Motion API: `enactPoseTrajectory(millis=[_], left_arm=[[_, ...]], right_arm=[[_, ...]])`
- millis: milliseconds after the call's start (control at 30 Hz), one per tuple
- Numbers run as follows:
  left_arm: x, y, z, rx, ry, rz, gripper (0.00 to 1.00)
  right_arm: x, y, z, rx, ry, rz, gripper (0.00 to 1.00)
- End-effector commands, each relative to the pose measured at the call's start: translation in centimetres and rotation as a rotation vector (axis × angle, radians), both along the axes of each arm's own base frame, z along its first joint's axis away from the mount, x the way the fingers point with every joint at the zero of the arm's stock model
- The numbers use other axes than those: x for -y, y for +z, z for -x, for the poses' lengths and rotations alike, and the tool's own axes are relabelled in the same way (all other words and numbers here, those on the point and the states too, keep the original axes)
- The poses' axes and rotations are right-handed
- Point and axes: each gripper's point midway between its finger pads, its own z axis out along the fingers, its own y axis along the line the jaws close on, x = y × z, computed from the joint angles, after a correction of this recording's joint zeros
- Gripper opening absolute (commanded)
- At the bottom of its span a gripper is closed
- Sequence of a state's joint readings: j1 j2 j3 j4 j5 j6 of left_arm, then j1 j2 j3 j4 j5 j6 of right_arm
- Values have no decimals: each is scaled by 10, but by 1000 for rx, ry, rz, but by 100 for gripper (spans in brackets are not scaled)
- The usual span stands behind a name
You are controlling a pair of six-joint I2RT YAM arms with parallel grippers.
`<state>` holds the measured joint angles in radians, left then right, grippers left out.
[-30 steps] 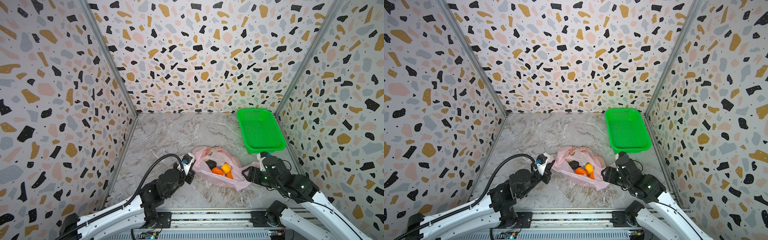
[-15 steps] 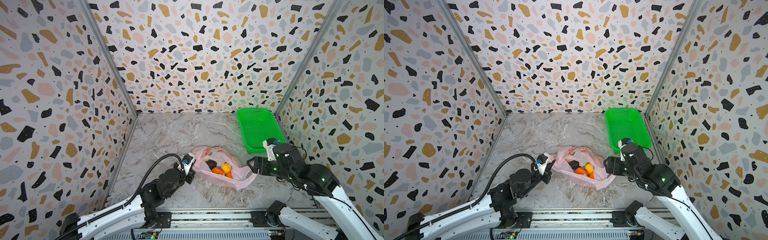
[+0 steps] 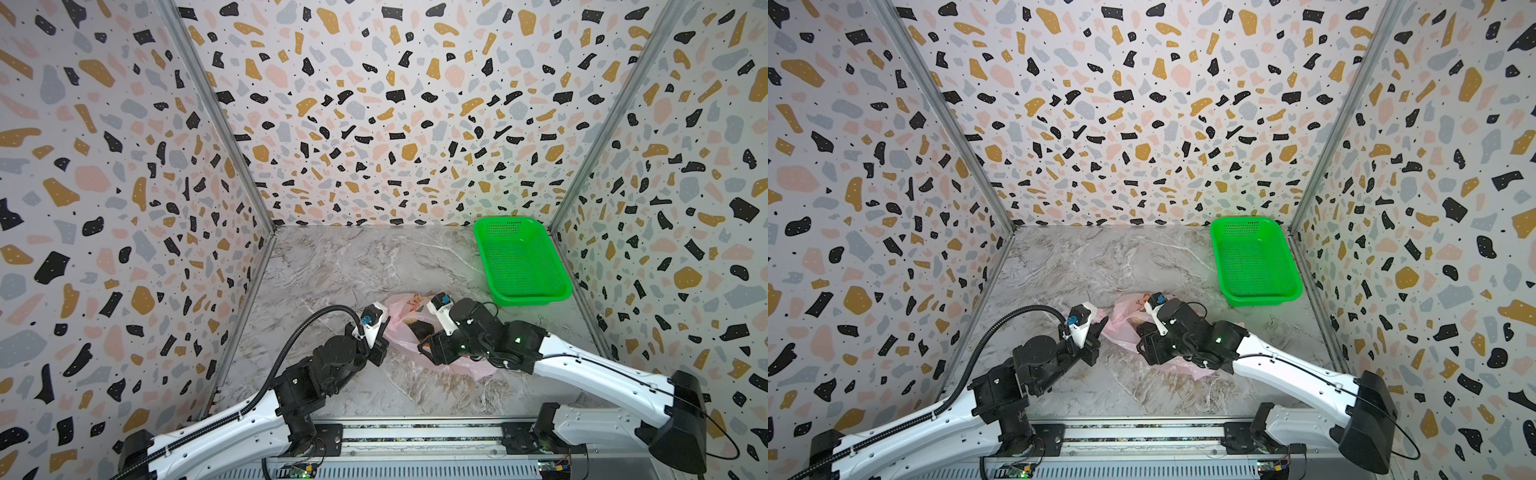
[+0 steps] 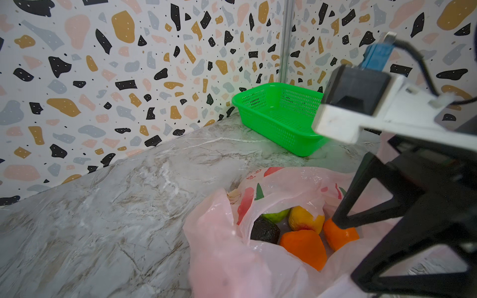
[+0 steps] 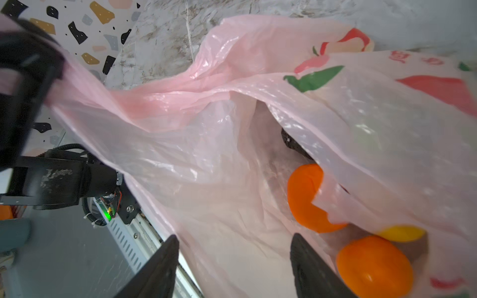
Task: Untie the knot of the plastic bag and take out the fruit
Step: Open the plastic bag at the center of the table.
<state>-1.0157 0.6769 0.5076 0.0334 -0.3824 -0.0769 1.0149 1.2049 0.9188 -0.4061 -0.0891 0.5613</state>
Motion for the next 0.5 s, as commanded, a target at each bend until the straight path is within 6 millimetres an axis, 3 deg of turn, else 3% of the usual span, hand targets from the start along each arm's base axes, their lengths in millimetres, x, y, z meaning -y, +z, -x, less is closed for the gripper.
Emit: enactPoseTrajectory(millis=[0,100,333,467], left_arm=[[-3,19,4,-1,-4,58,0],[-4,20,10,-25,-22,79,0],[-15,28,26,-44,-48,89,0],[-8,25,29,-54,-81,84,0]], right_arm=[[-12,-2,-2,13,-10,-56,66],[-10,-11,-3,14,-22,-56,65],[-8,3,-13,11,-36,-129,67],[-7,0,-22,1,-58,-129,67]])
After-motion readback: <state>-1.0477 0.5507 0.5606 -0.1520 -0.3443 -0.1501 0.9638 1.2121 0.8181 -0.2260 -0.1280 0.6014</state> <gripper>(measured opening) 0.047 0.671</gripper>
